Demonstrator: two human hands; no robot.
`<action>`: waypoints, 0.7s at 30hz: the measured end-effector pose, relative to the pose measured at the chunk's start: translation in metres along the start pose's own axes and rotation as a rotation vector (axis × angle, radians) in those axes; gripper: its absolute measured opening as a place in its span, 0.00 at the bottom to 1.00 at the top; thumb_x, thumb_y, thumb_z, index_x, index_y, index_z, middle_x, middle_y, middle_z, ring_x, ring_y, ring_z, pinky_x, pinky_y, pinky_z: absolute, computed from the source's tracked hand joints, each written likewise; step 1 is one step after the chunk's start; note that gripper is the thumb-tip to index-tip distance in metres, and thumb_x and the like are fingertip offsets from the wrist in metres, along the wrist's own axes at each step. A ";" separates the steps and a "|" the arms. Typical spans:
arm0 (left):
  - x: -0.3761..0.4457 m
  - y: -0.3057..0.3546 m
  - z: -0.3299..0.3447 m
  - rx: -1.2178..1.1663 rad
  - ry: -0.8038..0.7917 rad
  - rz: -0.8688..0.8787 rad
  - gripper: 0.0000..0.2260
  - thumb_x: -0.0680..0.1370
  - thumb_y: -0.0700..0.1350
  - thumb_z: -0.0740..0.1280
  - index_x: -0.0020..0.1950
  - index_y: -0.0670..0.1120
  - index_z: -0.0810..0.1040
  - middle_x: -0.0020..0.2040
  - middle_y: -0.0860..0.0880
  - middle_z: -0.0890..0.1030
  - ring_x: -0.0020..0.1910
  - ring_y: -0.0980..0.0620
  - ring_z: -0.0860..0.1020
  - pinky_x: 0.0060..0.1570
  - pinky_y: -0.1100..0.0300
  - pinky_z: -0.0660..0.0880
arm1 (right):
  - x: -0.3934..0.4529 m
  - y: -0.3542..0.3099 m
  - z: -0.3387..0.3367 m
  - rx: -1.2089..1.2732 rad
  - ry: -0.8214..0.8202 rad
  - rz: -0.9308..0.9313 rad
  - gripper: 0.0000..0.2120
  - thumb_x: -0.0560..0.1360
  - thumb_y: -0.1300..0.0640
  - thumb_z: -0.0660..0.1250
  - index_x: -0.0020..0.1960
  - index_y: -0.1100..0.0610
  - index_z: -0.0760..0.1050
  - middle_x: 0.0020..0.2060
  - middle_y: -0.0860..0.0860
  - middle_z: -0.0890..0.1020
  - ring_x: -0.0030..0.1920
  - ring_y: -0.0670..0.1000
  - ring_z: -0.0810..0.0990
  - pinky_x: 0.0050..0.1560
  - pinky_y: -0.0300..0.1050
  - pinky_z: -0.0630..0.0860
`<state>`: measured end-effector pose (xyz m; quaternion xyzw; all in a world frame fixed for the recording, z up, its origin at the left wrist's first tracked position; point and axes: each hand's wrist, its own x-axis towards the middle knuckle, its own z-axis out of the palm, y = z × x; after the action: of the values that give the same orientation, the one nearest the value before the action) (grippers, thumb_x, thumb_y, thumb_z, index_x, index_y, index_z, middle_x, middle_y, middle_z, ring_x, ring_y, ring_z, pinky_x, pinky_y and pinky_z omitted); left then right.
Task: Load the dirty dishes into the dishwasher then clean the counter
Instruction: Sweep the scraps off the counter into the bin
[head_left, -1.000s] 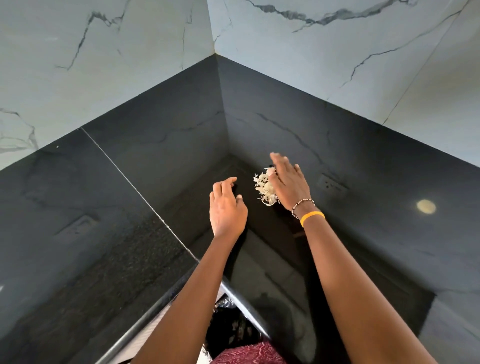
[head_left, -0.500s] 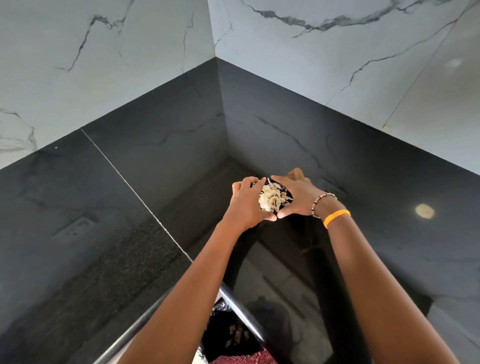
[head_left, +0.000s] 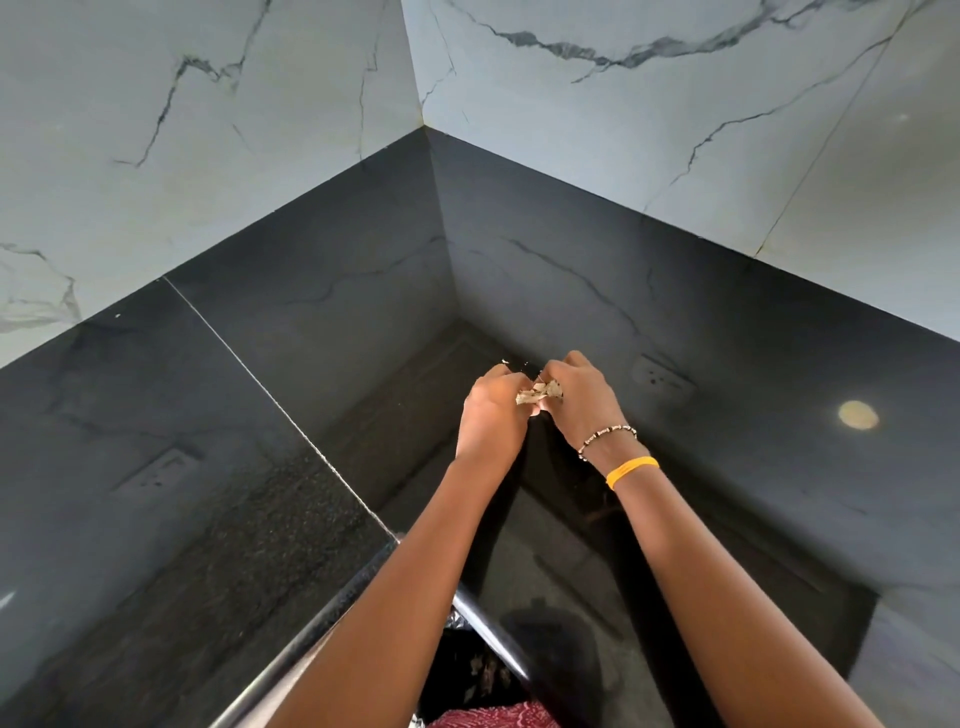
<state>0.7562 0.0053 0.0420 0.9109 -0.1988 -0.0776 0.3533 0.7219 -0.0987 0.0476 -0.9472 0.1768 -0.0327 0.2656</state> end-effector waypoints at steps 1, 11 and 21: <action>0.000 0.000 -0.001 0.003 0.015 -0.008 0.04 0.74 0.39 0.66 0.43 0.39 0.80 0.43 0.47 0.75 0.40 0.47 0.76 0.40 0.52 0.74 | -0.001 -0.002 -0.001 -0.006 0.019 0.006 0.06 0.76 0.63 0.62 0.51 0.62 0.76 0.50 0.55 0.73 0.44 0.55 0.75 0.42 0.39 0.65; 0.006 0.005 -0.008 -0.163 0.011 -0.202 0.05 0.72 0.39 0.68 0.45 0.45 0.83 0.39 0.53 0.77 0.37 0.53 0.76 0.36 0.64 0.70 | 0.008 -0.006 -0.006 0.063 0.052 0.150 0.07 0.72 0.67 0.62 0.43 0.63 0.79 0.37 0.53 0.74 0.37 0.53 0.71 0.36 0.39 0.65; 0.004 0.005 -0.031 -0.360 0.025 -0.212 0.04 0.69 0.39 0.71 0.41 0.45 0.83 0.34 0.52 0.78 0.30 0.57 0.72 0.31 0.63 0.69 | 0.002 -0.011 -0.013 0.338 0.045 0.282 0.05 0.69 0.64 0.70 0.45 0.61 0.81 0.37 0.54 0.79 0.36 0.50 0.75 0.35 0.37 0.69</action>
<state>0.7671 0.0189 0.0685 0.8497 -0.0804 -0.1373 0.5026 0.7251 -0.0972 0.0637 -0.8542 0.3053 -0.0453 0.4185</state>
